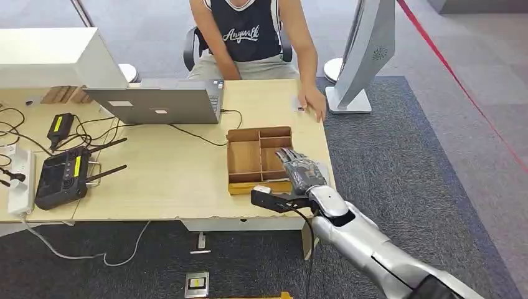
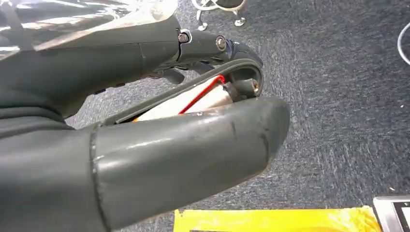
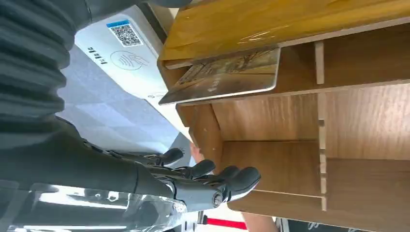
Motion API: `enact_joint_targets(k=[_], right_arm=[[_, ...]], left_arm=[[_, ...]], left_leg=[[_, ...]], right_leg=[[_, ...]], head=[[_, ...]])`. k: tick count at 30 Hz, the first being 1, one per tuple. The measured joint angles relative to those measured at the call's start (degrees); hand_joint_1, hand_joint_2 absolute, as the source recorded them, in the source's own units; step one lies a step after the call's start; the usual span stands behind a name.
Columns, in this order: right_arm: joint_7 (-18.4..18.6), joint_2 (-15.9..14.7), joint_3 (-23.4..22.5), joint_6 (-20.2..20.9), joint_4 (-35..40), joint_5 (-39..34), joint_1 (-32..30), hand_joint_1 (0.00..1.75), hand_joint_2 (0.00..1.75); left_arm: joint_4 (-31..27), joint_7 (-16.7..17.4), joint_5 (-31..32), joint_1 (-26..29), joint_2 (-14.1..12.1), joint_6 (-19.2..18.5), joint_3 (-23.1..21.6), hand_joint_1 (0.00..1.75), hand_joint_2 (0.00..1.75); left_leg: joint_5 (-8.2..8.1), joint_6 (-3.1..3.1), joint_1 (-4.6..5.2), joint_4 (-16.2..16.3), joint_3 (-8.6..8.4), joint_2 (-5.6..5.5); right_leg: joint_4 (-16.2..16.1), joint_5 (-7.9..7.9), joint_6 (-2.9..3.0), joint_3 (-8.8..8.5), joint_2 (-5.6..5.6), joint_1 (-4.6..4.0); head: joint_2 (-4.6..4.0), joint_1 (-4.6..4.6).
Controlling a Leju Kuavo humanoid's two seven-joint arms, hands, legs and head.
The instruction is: Pass the card to the sensor for recognition and then transmit it.
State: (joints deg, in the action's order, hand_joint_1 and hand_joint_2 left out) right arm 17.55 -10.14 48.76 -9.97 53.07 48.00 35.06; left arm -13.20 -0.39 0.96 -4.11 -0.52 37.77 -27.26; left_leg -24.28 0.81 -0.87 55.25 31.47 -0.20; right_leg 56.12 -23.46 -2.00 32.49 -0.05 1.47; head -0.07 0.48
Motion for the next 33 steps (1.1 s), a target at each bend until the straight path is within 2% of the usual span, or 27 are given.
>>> enact_joint_targets(k=[33], right_arm=[[-2.5,2.0,-0.4,-1.8,-2.3,-0.8,0.8,0.00,1.75]], left_arm=[[0.0,-0.6,-0.8,0.0,0.0,0.0,0.0,0.00,0.00]], left_leg=[[0.00,0.00,0.00,0.0,0.00,0.00]], right_leg=[[0.0,0.00,0.00,0.00,0.00,0.00]], head=[[0.00,0.00]])
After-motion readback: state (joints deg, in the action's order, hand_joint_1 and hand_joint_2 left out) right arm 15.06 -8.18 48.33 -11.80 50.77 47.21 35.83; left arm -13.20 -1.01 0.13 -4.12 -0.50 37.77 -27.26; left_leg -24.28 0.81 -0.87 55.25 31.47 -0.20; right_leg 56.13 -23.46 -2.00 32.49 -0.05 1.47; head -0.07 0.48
